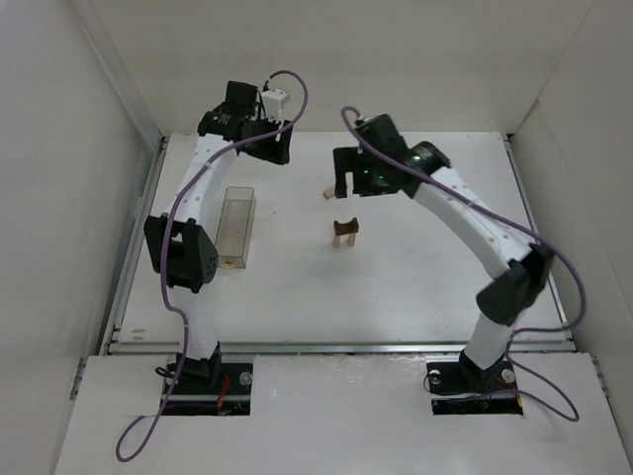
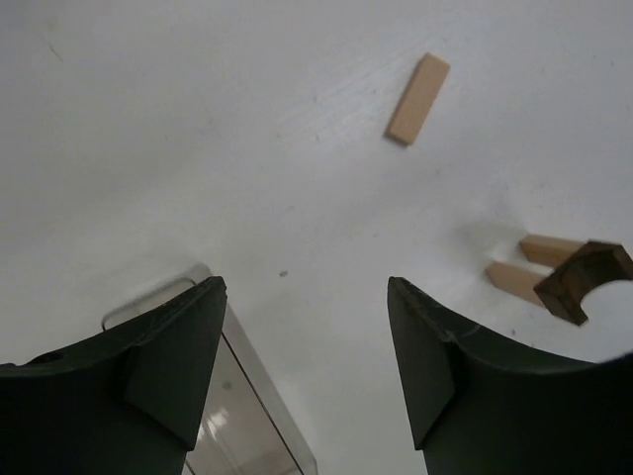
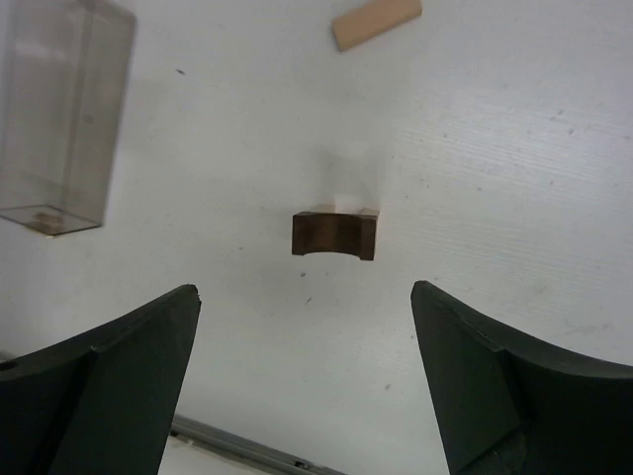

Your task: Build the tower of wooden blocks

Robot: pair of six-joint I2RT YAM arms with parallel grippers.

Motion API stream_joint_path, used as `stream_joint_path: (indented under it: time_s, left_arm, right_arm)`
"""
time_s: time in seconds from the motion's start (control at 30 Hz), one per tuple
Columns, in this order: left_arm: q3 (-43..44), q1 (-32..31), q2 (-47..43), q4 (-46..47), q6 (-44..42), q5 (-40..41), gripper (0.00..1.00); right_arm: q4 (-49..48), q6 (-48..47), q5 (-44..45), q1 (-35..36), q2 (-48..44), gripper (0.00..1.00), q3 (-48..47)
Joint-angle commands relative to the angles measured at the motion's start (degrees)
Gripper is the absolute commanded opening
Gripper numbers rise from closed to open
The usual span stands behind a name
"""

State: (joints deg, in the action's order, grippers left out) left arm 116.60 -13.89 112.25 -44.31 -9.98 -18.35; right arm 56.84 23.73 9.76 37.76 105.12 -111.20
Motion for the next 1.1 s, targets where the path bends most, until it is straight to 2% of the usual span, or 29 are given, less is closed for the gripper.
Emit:
stream_joint_path:
  time_s: [0.0, 0.07, 0.2, 0.3, 0.37, 0.47, 0.7, 0.77, 0.9, 0.93, 1.03, 1.07]
  left_arm:
    - [7.5, -3.5, 6.0, 4.1, -5.2, 1.5, 0.62]
    - [8.9, -5.6, 8.5, 6.9, -8.5, 2.2, 0.62]
    - [8.9, -9.6, 13.9, 11.9, -14.5, 2.2, 0.62]
    - [10.1, -10.2, 17.8, 15.6, -13.8, 1.6, 0.65]
    - [11.9, -10.2, 21.3, 16.1, -11.7, 1.1, 0.74]
    - [15.8, -11.4, 26.0, 16.1, -11.2, 2.9, 0.81]
    - [18.7, -13.5, 33.3, 16.6, -9.2, 9.7, 0.85]
    - [19.9, -13.5, 34.0, 16.0, -8.7, 8.1, 0.83]
    - [19.9, -13.5, 35.4, 14.7, -7.5, 4.9, 0.7]
    - [19.9, -13.5, 35.4, 14.1, -7.5, 1.8, 0.66]
    - [18.8, -13.5, 35.4, 12.9, -7.5, -0.8, 0.6]
    - [18.8, -13.5, 35.4, 12.9, -7.5, -1.3, 0.51]
  right_arm:
    - [-7.1, -1.7, -3.1, -3.6, -12.5, 0.93, 4.7]
    - [-10.1, -2.5, -3.8, -5.2, -15.3, 0.93, 9.3]
    - [-10.0, -4.1, -4.9, -6.9, -18.5, 0.94, 12.7]
    - [-10.0, -5.3, -4.9, -7.4, -19.6, 0.94, 14.2]
    - [-9.5, -6.1, -4.9, -8.0, -19.6, 0.94, 14.3]
    - [-9.5, -8.3, -4.9, -8.0, -19.6, 0.94, 14.3]
    - [-8.9, -12.5, -6.9, -9.6, -18.0, 0.94, 10.7]
    - [-8.3, -13.0, -6.9, -10.2, -17.5, 0.94, 9.9]
    - [-8.3, -14.3, -6.9, -11.2, -15.8, 0.94, 8.1]
    - [-8.3, -14.9, -7.5, -11.7, -15.8, 0.94, 8.1]
    - [-7.8, -15.5, -7.5, -12.9, -14.7, 0.94, 7.6]
    - [-7.8, -16.0, -8.0, -12.9, -14.7, 0.94, 7.0]
